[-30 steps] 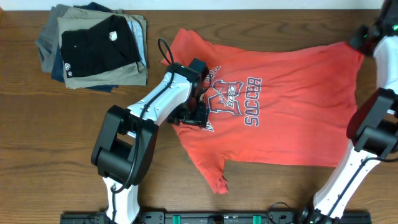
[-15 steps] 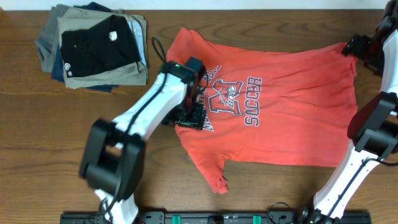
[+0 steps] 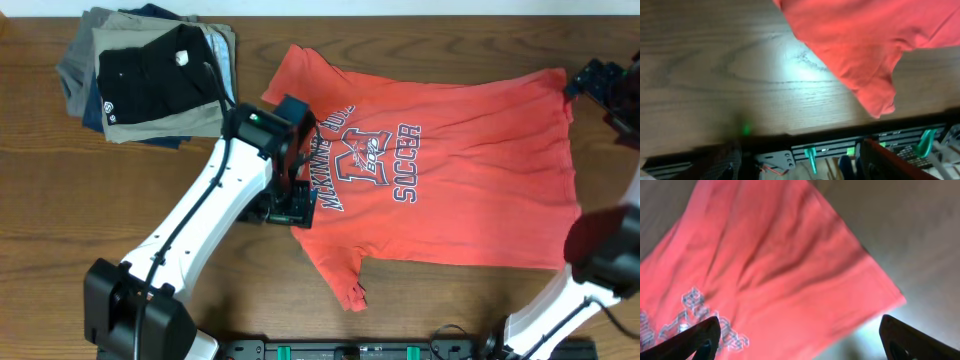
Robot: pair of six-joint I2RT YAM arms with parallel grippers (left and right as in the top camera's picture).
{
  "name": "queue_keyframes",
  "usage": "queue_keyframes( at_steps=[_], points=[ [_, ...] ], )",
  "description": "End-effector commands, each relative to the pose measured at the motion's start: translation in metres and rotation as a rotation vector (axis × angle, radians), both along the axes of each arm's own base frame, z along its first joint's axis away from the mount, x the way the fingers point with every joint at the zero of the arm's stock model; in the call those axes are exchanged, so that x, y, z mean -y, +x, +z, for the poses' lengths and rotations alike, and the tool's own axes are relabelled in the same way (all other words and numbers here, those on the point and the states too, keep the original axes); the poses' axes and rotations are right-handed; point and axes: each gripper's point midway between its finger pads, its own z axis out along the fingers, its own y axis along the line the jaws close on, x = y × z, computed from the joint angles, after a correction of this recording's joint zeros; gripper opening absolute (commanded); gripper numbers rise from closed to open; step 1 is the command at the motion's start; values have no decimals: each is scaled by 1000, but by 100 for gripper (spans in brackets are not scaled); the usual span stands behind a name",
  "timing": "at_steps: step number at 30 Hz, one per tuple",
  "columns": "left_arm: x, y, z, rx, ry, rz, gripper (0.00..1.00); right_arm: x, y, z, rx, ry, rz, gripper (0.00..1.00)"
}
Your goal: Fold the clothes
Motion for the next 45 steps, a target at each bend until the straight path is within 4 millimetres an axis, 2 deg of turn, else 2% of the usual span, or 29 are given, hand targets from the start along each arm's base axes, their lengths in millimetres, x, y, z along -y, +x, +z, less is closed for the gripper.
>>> queue_keyframes(
  at_steps=[1,6,10,13,19,22,25,29,34,42,44,45],
  points=[
    [5,-20,-8,-42,35,-19,77,-15,-13,21,15,-7,9,99],
    [17,-47,-30,-78,83,-49,77,-26,-28,37,30,-44,73,99],
    [20,-66,-46,-75,122,-59,77,-34,-49,31,-13,-53,95,99],
    [21,-73,-53,-59,119,-35,77,-35,-61,19,-57,-67,96,99],
    [29,-58,-67,38,32,19,77,-41,-58,-15,-60,-24,103,99],
    [45,-48,-84,80,-45,65,77,-54,-51,-33,-41,55,115,99],
    [59,-46,-100,87,-127,77,77,-63,-46,-46,-20,112,149,99],
    [50,-48,-121,101,-97,143,77,-69,-47,-59,-27,145,169,99],
    [33,-49,-133,126,-20,212,76,-70,-51,-66,-47,154,168,99],
    [39,-42,-138,143,-40,215,77,-75,-57,-70,-75,164,174,99],
    [40,-42,-139,142,-40,220,98,-77,-58,-72,-82,166,180,99],
    [40,-42,-140,141,-38,225,100,-78,-58,-73,-85,167,183,99]
  ],
)
